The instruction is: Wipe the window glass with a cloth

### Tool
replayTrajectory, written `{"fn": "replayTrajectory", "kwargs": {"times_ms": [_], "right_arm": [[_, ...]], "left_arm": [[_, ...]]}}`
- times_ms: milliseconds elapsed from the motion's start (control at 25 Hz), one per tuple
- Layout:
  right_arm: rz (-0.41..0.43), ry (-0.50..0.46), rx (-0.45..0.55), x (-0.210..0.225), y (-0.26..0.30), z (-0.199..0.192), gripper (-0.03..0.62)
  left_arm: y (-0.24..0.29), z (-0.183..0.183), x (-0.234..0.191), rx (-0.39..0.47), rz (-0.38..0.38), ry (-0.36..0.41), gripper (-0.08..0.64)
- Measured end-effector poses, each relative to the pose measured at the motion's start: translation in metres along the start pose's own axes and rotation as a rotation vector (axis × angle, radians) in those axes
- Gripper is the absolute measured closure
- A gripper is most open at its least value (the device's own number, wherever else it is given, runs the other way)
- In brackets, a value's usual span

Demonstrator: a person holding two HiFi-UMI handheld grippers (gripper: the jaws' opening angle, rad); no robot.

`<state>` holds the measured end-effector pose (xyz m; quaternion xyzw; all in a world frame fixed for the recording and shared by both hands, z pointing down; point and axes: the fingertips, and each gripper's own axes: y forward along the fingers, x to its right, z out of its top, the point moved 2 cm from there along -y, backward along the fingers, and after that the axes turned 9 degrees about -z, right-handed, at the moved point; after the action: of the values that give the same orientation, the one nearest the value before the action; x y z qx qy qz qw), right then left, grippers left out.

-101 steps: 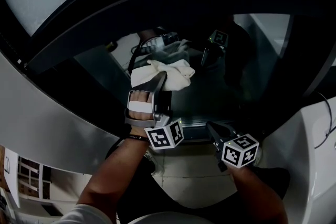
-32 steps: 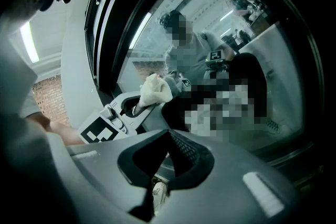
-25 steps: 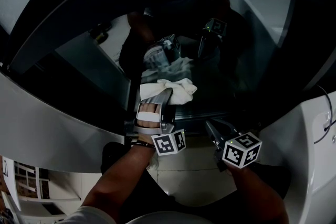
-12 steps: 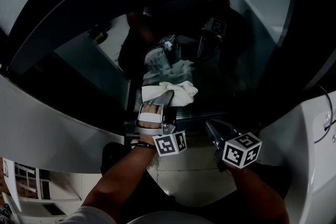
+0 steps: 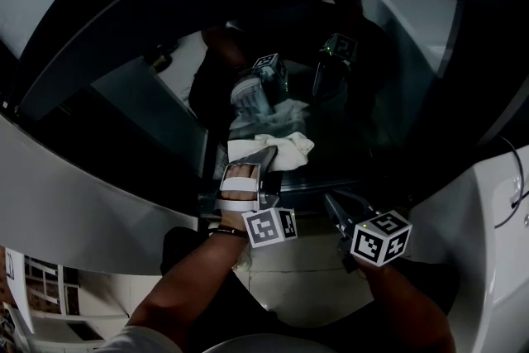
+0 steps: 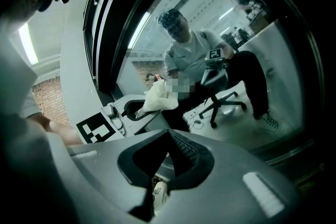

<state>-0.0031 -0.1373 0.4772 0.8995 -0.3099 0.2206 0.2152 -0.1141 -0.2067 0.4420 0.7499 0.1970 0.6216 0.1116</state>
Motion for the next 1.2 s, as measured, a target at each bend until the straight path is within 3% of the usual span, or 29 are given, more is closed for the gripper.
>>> {"fn": "replayTrajectory", "kwargs": {"times_ms": [280,480,600,720,880,1200], "right_arm": [[0.001,-0.001,0.005,0.0,0.0,0.001,0.591],[0.004,0.003,-0.001,-0.003,0.0,0.0,0.591],[0.006,0.003,0.0,-0.003,-0.001,0.001,0.591],[0.003,-0.001,0.01,0.0,0.0,0.003,0.591],[-0.015,-0.005,0.012,0.007,0.0,0.002,0.591],[-0.019,-0.02,0.013,0.002,0.0,0.005,0.591]], "left_arm": [[0.001,0.003,0.002,-0.018,-0.14,-0.044,0.443],[-0.009,0.013,0.006,-0.035,-0.322,-0.123,0.44],[-0.028,0.034,-0.006,-0.011,-0.339,-0.104,0.44],[-0.046,0.056,-0.028,0.011,-0.311,-0.053,0.44],[-0.073,0.082,-0.068,0.03,-0.207,0.003,0.44],[-0.126,0.128,-0.167,0.101,0.11,0.069,0.439]]}}
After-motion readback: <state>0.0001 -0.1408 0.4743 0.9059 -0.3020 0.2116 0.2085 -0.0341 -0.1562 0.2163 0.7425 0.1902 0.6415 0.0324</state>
